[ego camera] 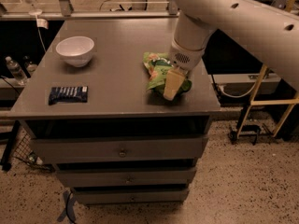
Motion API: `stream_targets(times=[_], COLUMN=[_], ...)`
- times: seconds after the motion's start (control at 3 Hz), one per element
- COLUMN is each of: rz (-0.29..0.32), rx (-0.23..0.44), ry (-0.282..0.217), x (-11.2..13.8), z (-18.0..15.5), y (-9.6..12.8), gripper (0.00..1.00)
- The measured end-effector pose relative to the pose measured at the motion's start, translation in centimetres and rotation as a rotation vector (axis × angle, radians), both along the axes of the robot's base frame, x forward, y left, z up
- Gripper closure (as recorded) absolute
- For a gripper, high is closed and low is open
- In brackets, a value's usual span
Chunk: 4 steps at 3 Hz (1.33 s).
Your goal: Move green rice chip bag near rxbar blueberry
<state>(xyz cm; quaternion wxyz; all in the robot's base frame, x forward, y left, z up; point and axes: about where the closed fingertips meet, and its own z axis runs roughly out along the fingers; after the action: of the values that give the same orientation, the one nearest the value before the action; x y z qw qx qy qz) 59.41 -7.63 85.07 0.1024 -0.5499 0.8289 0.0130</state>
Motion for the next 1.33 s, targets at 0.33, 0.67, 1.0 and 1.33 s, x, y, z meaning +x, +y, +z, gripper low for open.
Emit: stream_targets(times=[0.33, 0.67, 1.0, 1.33], rz=[0.058, 0.172, 0.172, 0.292], rx=[0.08, 0.193, 0.193, 0.186], ry=[-0.065, -0.14, -0.14, -0.137], x=[-0.2, -1.4, -1.4, -1.6], z=[3.4, 7.7, 7.7, 7.6], y=[0.7, 2.3, 2.4, 6.4], gripper=[0.84, 1.0, 1.0, 1.0])
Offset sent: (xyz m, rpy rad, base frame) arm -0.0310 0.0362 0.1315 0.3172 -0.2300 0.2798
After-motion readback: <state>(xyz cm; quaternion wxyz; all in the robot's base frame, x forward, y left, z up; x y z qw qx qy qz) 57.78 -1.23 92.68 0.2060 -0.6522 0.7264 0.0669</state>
